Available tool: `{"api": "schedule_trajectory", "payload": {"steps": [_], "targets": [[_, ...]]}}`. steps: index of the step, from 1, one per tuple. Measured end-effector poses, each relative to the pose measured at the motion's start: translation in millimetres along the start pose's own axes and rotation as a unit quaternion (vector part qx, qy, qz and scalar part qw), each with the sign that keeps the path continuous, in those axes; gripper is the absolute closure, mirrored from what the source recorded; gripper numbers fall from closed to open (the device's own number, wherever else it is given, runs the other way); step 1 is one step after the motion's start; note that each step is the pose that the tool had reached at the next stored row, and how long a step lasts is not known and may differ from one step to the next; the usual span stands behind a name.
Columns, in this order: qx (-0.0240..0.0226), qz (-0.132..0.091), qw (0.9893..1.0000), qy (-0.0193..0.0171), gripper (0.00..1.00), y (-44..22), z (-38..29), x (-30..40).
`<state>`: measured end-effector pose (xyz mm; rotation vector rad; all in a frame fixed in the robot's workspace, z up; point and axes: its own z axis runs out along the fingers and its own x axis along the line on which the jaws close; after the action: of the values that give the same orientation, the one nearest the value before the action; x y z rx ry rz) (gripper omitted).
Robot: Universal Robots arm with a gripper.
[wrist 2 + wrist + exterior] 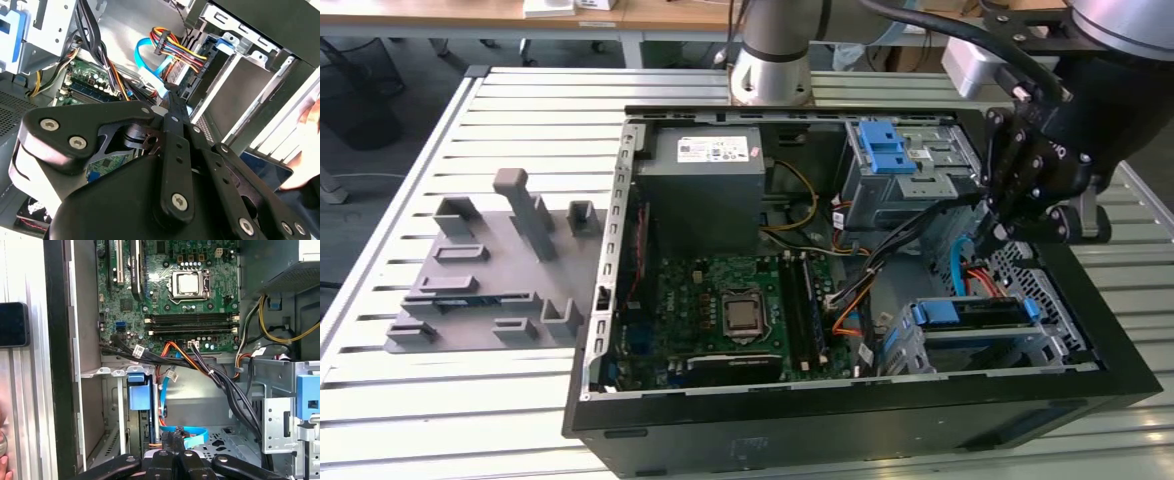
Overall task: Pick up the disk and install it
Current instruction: 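Insert the second disk wire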
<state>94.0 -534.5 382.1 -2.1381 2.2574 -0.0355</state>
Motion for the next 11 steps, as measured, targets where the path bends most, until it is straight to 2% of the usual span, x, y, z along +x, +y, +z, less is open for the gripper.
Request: {"api": "schedule_trajectory", "payload": {"steps": [6,9,11], "targets": [[0.0000,0.000,1.0000,0.0002,0.89,0.4,3.2,-4.1],[0.0002,0.000,1.0000,0.0043,0.89,0.6,5.2,-5.3],[0.0004,0.000,1.0000,0.0044,0.89,0.9,5.1,-5.2]]}}
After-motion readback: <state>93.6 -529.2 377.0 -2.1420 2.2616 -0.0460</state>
